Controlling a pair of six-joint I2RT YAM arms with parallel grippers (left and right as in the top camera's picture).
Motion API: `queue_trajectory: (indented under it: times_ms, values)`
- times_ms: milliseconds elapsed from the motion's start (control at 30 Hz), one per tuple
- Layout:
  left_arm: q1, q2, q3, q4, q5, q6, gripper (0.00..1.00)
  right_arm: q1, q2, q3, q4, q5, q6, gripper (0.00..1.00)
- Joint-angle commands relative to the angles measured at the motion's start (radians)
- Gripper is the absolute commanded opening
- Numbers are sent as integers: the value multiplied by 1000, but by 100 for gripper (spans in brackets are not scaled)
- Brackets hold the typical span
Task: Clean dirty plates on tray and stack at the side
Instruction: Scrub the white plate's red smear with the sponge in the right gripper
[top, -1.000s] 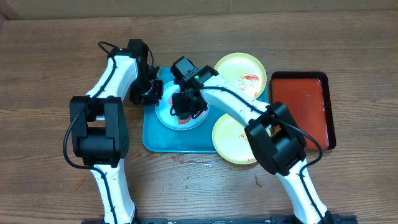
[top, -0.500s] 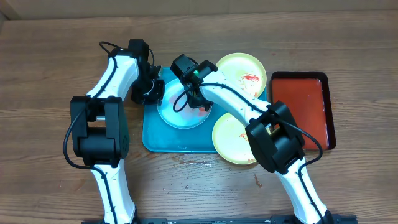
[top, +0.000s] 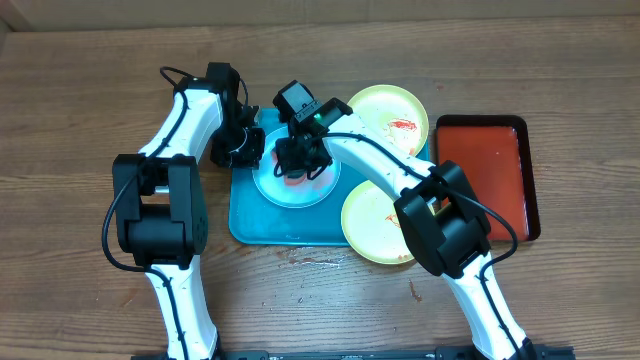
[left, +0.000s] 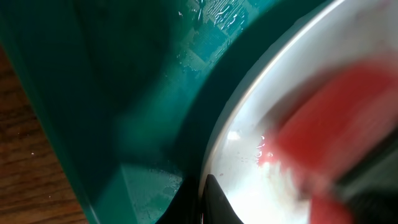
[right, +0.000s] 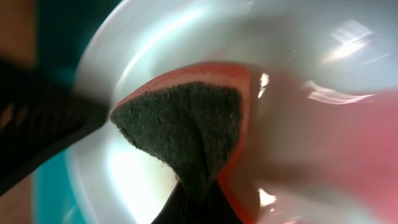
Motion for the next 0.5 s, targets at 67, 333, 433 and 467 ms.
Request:
queue_trajectory:
  times_ms: [67, 333, 433, 467]
  values:
    - [-7, 9, 9, -2, -5, 15, 4, 3, 14, -7, -91, -139, -62, 4]
    - [-7, 9, 9, -2, -5, 15, 4, -33, 14, -5, -233, 415, 45, 4]
    - [-7, 9, 9, -2, -5, 16, 4, -36, 14, -6, -200, 546, 54, 4]
    - [-7, 9, 9, -2, -5, 16, 4, -36, 14, -5, -182, 564, 54, 4]
